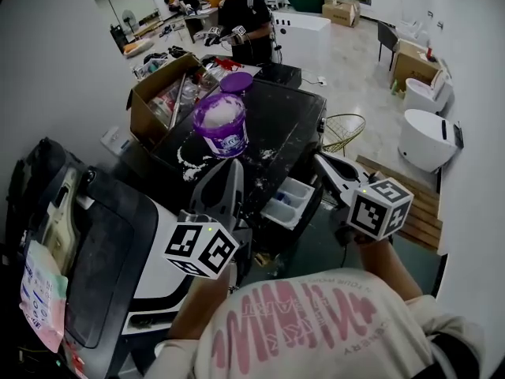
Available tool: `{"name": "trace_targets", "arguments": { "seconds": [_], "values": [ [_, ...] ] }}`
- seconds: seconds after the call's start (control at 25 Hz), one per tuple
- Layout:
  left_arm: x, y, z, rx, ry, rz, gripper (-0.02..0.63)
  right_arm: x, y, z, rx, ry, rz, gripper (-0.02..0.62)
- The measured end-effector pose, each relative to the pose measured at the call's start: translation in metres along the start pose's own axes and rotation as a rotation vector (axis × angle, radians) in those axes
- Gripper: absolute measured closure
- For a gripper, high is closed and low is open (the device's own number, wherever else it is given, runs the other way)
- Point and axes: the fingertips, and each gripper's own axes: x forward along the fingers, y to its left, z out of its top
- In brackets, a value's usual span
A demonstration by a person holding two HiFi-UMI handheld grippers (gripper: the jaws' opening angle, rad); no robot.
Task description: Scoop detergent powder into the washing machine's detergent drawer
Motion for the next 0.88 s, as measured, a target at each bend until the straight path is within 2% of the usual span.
{"name": "trace_targets", "arguments": {
  "seconds": [0.12, 0.24, 0.52, 0.68, 0.88],
  "values": [
    [0.014, 0.016, 0.002, 0.007, -0.009, 0.016, 0.603, 0.022, -0.010, 0.000, -0.006, 0.008, 0.012, 0.597],
    [0.021, 0.034, -0.006, -0.019, -0.005, 0.045, 0.603, 0.041, -0.022, -0.010, -0.001, 0.034, 0.023, 0.597],
    [0.016, 0.062, -0.029, -0.073, -0.006, 0.095, 0.603, 0.090, -0.043, -0.046, 0.016, 0.159, 0.101, 0.597],
    [0.013, 0.081, -0.036, -0.078, 0.002, 0.198, 0.603, 0.125, -0.049, -0.055, 0.000, 0.227, 0.183, 0.597],
    [0.004, 0.098, -0.039, -0.075, -0.026, 0.387, 0.603, 0.166, -0.059, -0.063, -0.032, 0.324, 0.316, 0.595]
  ]
}}
